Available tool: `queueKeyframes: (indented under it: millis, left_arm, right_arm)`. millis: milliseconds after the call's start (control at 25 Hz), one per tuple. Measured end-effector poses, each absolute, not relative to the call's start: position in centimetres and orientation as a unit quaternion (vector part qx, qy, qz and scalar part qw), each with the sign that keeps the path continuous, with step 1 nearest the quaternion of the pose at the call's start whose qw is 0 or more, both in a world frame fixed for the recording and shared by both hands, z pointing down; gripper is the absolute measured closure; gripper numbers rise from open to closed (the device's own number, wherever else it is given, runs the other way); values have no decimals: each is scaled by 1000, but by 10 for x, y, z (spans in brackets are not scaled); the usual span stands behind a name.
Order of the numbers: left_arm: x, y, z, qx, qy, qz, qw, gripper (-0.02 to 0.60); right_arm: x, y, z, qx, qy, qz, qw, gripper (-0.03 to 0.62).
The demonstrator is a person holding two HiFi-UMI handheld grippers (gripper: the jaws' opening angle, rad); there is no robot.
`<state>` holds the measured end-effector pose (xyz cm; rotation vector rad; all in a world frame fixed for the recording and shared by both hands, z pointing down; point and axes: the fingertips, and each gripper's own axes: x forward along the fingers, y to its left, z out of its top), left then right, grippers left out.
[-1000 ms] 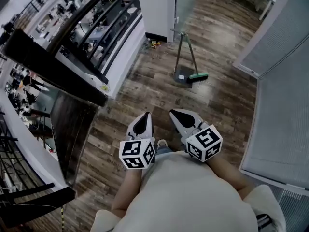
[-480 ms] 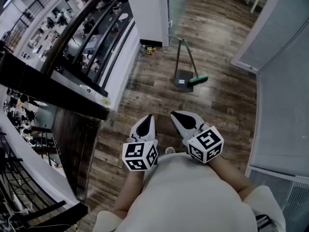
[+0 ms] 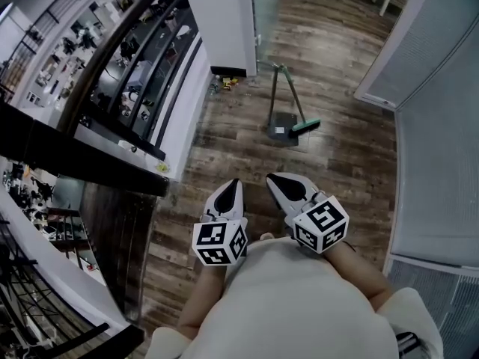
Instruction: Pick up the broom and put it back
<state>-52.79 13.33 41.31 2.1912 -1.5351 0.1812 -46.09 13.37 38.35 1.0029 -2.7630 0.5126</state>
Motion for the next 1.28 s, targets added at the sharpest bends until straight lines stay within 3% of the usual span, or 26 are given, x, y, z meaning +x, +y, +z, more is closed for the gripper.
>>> queueKeyframes:
  millis: [520, 1280]
  left_arm:
    - [-515, 102, 415, 798, -554, 67, 228, 577]
    - [-455, -22, 400, 773, -590, 49, 228, 577]
  right_arm:
    - [-448, 106, 385, 339, -921, 178, 72, 588]
    - [-387, -28, 365, 295, -939, 156, 88, 588]
